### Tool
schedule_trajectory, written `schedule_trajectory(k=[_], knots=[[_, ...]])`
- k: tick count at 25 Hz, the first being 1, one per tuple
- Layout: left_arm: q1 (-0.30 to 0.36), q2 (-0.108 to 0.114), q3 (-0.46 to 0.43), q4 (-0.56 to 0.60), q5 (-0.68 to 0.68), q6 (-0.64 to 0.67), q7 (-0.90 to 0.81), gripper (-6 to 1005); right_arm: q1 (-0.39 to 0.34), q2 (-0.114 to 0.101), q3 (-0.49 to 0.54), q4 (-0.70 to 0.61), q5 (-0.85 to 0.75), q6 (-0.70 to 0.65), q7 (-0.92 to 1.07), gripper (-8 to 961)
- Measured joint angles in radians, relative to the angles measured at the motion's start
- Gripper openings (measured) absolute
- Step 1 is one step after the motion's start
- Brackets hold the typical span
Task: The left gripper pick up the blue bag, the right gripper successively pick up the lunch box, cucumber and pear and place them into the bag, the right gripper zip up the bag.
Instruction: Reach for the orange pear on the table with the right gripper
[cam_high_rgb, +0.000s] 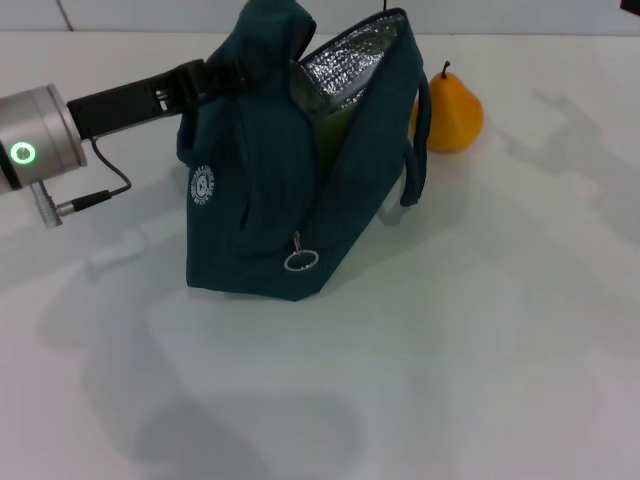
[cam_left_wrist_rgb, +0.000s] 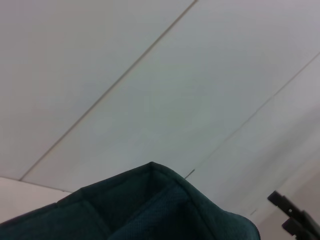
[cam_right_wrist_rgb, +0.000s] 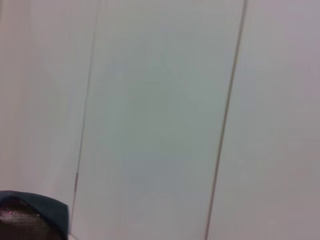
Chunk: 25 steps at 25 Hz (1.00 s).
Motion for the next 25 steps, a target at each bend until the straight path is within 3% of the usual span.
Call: schedule_trajectory(k=[8,14,25], knots=[[0.012,0.020,-0.003,0.000,0.000,0.005,-0.007,66,0.043,0.005,-0.015,0.172,0.040,0.108,-0.091,860],[0.017,0.028,-0.048,-0.007,0.010,0.006,-0.003,66,0.131,0.004,-0.027,0.329,0.038,0.165,-0.194,860],[0.021,0.030,-0.051,-0.007,0.012,-0.009,0.000,66,0.274,0.011,-0.035,0.557,0.134,0.248,-0.394,859]])
